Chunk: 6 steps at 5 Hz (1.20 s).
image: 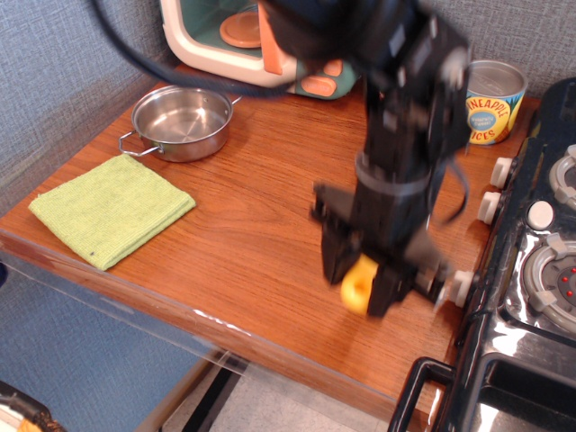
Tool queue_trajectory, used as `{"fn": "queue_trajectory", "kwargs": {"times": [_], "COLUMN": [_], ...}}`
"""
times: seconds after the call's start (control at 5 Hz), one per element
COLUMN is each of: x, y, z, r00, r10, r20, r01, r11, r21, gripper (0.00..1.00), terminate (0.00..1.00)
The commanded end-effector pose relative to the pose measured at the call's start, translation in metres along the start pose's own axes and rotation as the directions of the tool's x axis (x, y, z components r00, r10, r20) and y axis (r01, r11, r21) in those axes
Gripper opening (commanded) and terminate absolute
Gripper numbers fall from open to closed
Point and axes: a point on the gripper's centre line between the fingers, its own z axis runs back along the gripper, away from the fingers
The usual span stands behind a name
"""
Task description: Place the knife to the left of the yellow pepper
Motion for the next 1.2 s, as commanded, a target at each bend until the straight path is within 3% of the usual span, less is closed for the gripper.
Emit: {"fn": "queue_trajectory", "kwargs": {"times": [0.0,0.2,0.4,0.8,1.0], "x": [0.038,0.063,0.073,0.063,0.057], "y": [0.052,0.089,0.126,0.144,0.146], "z": [0.072,0.064,0.039,-0.003,-0.014], "r00": [0.962,0.957,0.972,0.987,0.982], "r10": [0.203,0.246,0.225,0.132,0.134], "r20": [0.183,0.152,0.063,-0.093,-0.134], "r01": [-0.206,-0.246,-0.225,-0.127,-0.126], "r11": [0.978,0.969,0.974,0.99,0.99], "r21": [-0.001,-0.017,-0.007,0.058,0.064], "gripper": [0.0,0.0,0.0,0.0,0.0], "terminate": [0.0,0.0,0.0,0.0,0.0]}}
